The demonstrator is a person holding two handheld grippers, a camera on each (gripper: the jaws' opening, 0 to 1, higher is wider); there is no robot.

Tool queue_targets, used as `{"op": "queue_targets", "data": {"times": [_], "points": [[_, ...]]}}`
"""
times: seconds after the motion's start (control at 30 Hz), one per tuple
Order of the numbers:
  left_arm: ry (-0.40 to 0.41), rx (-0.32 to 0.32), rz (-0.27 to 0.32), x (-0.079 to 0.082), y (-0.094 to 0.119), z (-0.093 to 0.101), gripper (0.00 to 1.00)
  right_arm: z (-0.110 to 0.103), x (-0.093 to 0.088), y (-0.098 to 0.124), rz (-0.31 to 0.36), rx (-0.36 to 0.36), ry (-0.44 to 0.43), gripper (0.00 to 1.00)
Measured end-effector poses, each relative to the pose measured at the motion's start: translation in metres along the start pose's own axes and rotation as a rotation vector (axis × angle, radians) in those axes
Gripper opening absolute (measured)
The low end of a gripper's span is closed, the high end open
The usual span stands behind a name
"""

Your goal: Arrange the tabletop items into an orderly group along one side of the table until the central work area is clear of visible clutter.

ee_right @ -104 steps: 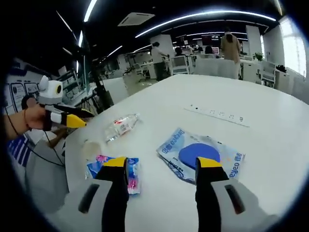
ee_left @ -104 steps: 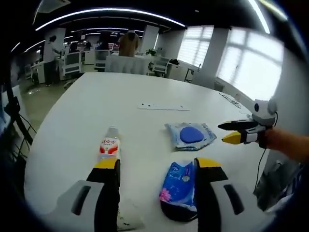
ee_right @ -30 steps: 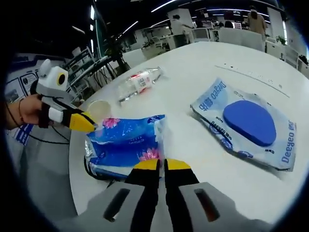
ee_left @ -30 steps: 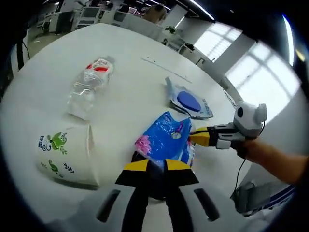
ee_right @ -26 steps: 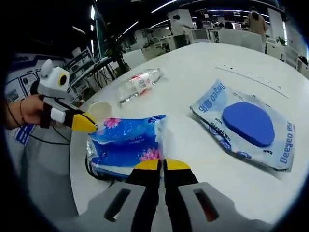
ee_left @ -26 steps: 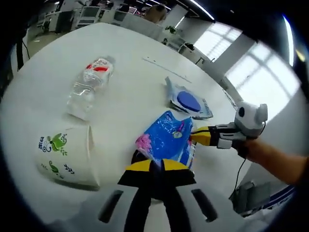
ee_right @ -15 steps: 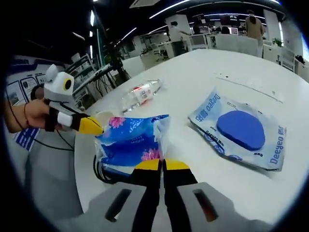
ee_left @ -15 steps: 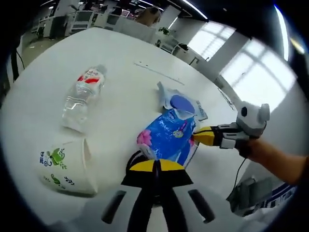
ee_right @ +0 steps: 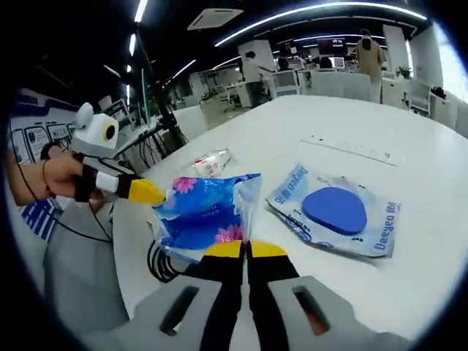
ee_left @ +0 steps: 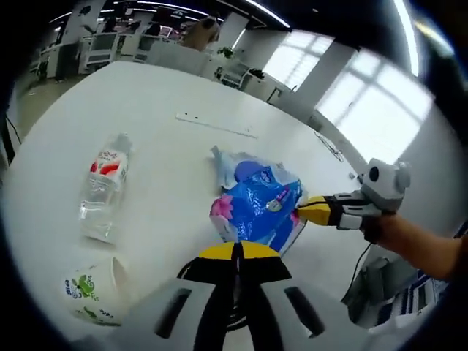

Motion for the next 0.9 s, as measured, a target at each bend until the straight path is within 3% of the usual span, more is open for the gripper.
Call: {"op": "queue_targets", "data": {"times": [0.27, 0.9], "points": [[-0.075, -0.062, 0.013, 0.030, -0.015, 0.028, 0.00, 0.016, 0.014, 0.034, 0.084, -0.087, -0.033, 0.00], [-0.246, -0.250, 0.017, 0.095, -0.088, 0.132, 0.00, 0.081, 0.033, 0.129, 0.220, -0.330, -0.081, 0.00]]}}
Point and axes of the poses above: the point that each gripper's makers call its tool centre point, and the gripper's own axes: y roughly backward along the fingers, z roughly to its right, x roughly out of its top, the point moved 4 cm from there along y, roughly backward along the fingers, and after that the axes turned 2 degrees about z, right-handed, at the moved point
